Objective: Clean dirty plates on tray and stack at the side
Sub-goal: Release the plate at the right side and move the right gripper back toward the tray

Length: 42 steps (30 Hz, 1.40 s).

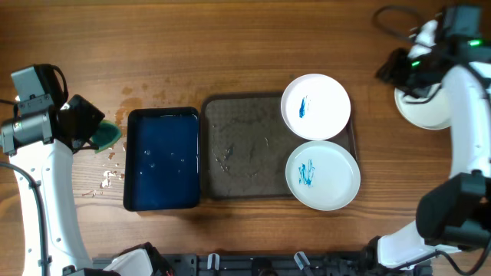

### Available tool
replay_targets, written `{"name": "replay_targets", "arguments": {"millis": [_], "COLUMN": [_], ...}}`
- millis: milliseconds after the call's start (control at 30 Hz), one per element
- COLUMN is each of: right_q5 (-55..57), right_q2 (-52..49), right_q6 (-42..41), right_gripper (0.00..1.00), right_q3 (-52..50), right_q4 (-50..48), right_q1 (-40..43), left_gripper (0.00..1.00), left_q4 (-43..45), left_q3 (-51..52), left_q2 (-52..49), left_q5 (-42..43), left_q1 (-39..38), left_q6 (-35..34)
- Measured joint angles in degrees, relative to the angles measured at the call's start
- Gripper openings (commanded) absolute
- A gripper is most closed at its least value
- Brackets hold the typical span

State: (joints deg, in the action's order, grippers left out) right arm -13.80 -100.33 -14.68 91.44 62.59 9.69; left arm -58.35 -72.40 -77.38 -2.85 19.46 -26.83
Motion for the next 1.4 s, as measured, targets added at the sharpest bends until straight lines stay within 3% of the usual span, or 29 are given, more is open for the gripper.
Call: {"name": "replay_targets", "arguments": {"millis": [333,800,967,1033,1100,1400], "right_q5": [-0.85,-5.27,-7.45,-7.54,-7.26,-7.85], "right_q2": [-0.94,-5.7,-8.66,-9.09,-9.29,-9.55], "right_q6": [0.5,-1.86,-3.78,-4.33,-4.9,-3.87], "right_gripper": [0.49,0.5,0.37,0.25,0.04,0.05], "right_q3": [-19.82,-25.99,-26.01,-26.05,-26.05,-26.1], "right_q4": [-16.09,-25.55,-27.54,-28.15,-28.35,-29.35], "right_q1": [-3.89,-3.93,-4.59,-4.66,-4.44,-4.44], "left_gripper": [0.04,0.04,0.04,0.04,0.04,0.04], "left_q4": [-0.04,-0.2,-0.17,-0.15,-0.15,-0.17], "left_q3": [0.0,0.0,0.0,0.0,0.0,0.0], "left_q2": [0.0,0.0,0.0,0.0,0.0,0.0], "left_q5": [0.02,0.02,0.04,0.02,0.04,0.04], "left_q1": [0.0,0.0,0.0,0.0,0.0,0.0], "left_q6": [0.02,0.02,0.02,0.02,0.0,0.02]}}
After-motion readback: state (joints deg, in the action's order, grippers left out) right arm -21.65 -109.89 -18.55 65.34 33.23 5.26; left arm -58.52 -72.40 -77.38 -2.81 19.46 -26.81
